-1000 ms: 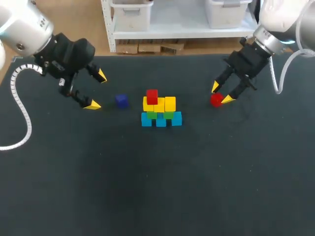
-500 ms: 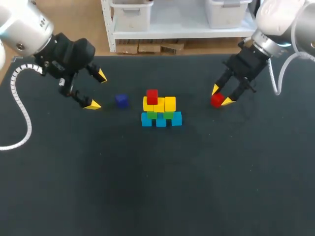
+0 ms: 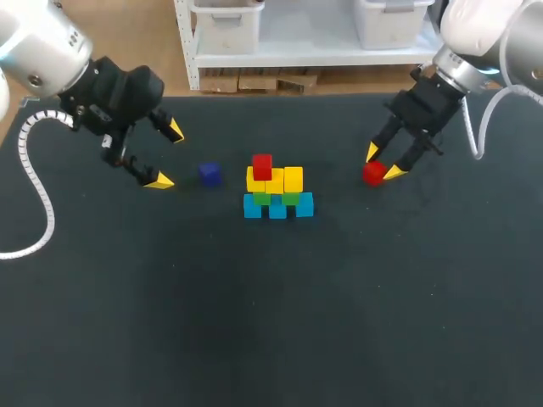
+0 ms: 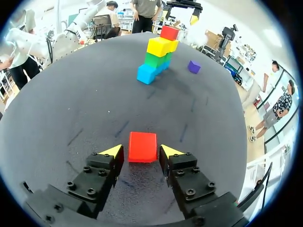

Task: Place the blue cubes, place green cubes on the blue cubes, place the yellow cubes on the green cubes, then place the red cubes on the yellow cubes, and place purple cube on the red cubes.

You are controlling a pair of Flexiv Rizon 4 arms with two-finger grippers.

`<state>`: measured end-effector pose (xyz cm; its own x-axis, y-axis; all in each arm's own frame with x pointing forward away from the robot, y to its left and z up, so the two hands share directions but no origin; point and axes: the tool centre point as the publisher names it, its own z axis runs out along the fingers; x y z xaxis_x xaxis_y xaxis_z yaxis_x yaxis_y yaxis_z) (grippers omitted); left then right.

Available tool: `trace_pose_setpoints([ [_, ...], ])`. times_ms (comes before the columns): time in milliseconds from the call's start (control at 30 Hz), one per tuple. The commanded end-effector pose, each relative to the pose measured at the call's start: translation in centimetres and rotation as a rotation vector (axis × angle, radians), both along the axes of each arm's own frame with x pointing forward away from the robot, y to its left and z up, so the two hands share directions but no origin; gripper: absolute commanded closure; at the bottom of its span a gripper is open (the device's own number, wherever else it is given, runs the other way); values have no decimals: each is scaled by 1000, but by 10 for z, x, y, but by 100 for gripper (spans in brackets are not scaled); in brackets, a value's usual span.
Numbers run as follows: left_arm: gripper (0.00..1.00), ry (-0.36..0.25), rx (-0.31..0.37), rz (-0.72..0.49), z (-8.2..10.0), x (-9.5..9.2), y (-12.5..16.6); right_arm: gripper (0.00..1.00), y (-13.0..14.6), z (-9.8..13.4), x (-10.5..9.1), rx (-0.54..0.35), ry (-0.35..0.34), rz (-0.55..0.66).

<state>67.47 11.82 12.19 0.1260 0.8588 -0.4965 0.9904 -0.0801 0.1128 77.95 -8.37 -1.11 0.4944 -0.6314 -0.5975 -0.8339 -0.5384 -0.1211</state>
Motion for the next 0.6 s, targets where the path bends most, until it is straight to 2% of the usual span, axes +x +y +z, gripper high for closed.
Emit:
trace_pose_setpoints([
  [33,0,-3,-4,-2,-1,0,1,54,1,0,3,3,8,4],
  [100,0,-3,-4,-2,-1,0,1,65,0,1,4,4,9,3],
  [133,0,-3,-4,-2,-1,0,1,78,0,1,4,5,9,2],
  [167,0,-3,-4,-2,-1,0,1,100,0,1,4,5,8,0],
  [433,0,-3,-4,-2,-1,0,1,100,0,12,-1,-3,6,-45],
  [600,0,-3,-4,-2,-1,0,1,100,7,36,-13,23,31,-217],
])
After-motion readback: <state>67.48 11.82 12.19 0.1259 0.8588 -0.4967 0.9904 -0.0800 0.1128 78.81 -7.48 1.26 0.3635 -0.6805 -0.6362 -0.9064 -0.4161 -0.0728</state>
